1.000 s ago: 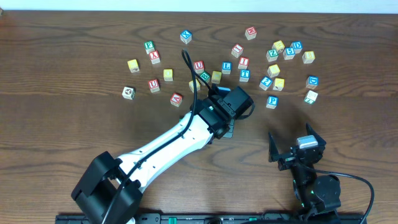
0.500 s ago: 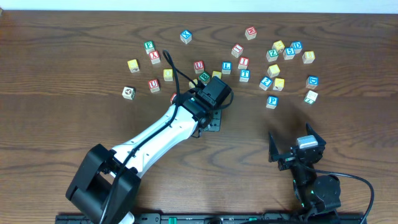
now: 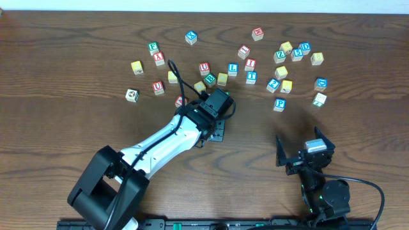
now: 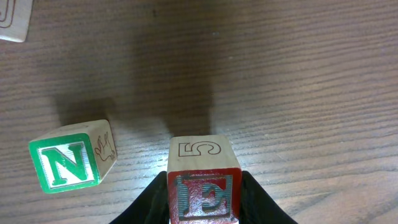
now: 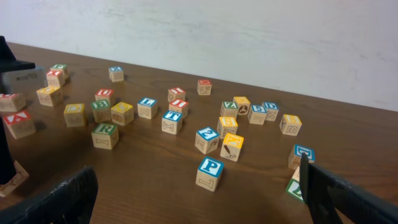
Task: Spell out NEURIPS
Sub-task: 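Carry the red E block to the right of the N block, then lower the E block beside the N block, adjusting its position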
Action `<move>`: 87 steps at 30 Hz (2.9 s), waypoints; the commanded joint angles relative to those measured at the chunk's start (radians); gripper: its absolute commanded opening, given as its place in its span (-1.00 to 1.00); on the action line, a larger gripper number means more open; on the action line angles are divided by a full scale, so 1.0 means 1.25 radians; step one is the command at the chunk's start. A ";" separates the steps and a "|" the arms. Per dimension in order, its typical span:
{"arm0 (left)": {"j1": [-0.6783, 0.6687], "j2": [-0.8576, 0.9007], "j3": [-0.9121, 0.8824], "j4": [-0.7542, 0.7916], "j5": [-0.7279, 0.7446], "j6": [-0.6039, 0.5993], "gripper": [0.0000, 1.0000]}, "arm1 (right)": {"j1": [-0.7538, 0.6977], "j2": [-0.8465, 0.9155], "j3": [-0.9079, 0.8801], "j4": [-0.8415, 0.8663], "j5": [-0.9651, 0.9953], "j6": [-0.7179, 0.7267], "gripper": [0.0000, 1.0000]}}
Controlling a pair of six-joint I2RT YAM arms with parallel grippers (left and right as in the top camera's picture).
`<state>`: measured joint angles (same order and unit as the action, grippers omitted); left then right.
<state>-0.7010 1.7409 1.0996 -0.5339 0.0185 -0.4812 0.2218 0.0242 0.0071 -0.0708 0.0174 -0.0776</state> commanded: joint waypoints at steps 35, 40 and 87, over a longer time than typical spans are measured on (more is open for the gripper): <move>0.074 -0.011 -0.052 0.024 -0.002 0.035 -0.85 | -0.004 -0.004 -0.001 -0.004 -0.004 0.001 0.99; 0.074 -0.011 -0.052 0.043 0.001 0.058 -0.85 | -0.004 -0.004 -0.001 -0.003 -0.004 0.002 0.99; 0.077 -0.010 -0.052 0.052 -0.054 0.119 -0.85 | -0.004 -0.004 -0.001 -0.003 -0.004 0.002 0.98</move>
<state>-0.6094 1.7409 1.0424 -0.4644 0.0010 -0.3462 0.2218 0.0242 0.0071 -0.0708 0.0174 -0.0776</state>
